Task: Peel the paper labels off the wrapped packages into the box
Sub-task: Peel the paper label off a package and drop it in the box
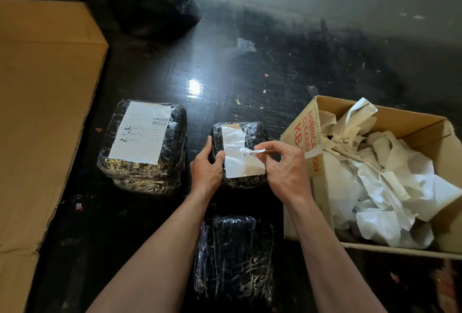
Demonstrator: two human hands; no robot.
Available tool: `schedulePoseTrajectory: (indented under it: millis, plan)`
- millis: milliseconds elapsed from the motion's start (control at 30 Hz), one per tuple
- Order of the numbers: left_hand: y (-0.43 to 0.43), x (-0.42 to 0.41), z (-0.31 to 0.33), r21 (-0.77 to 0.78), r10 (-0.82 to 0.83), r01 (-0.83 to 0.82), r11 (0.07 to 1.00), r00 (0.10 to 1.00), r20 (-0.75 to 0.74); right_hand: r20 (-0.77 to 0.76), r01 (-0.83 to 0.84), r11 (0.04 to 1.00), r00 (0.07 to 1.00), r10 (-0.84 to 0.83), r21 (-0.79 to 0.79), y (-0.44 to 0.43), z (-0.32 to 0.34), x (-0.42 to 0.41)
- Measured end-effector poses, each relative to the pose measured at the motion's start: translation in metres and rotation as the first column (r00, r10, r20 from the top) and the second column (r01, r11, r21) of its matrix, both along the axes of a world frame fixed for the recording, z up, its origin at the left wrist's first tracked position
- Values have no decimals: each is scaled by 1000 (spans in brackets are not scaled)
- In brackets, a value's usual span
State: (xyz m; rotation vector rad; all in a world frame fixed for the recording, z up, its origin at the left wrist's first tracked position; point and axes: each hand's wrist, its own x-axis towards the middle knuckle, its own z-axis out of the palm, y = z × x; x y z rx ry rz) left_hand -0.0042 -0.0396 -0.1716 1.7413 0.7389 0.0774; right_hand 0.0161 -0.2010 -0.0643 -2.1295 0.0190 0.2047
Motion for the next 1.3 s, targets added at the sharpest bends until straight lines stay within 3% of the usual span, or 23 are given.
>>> schedulePoseTrajectory:
  millis: [67, 233, 367, 700, 867, 1067, 1300]
  plan:
    - [0, 0, 1, 3, -7, 7, 1000, 1000, -2, 17, 4, 1000, 1000, -3, -29, -3, 6, -5]
    - [-3, 2, 1, 16, -23, 23, 1000, 1000, -12, 178, -50, 993, 984, 30, 111, 4, 50, -4]
    - [2, 4, 6, -3, -84, 84, 996, 996, -28, 298, -50, 999, 954, 44, 13, 3, 70, 8]
    - [8, 4, 2, 1, -185, 185, 983, 980, -69, 304, 3, 996, 952, 24, -85, -13, 70, -14]
    - [7, -5, 12, 70, -207, 216, 974, 971, -120, 240, 15, 997, 970, -32, 72, -23, 86, -27]
    - [-26, -21, 70, 180, -279, 273, 945, 960, 11, 288, 124, 990, 948, -139, 69, -49, 105, -45]
    - [-98, -29, 121, 149, -529, 511, 847, 839, 128, 369, 254, 967, 898, -241, 12, -114, 122, -48]
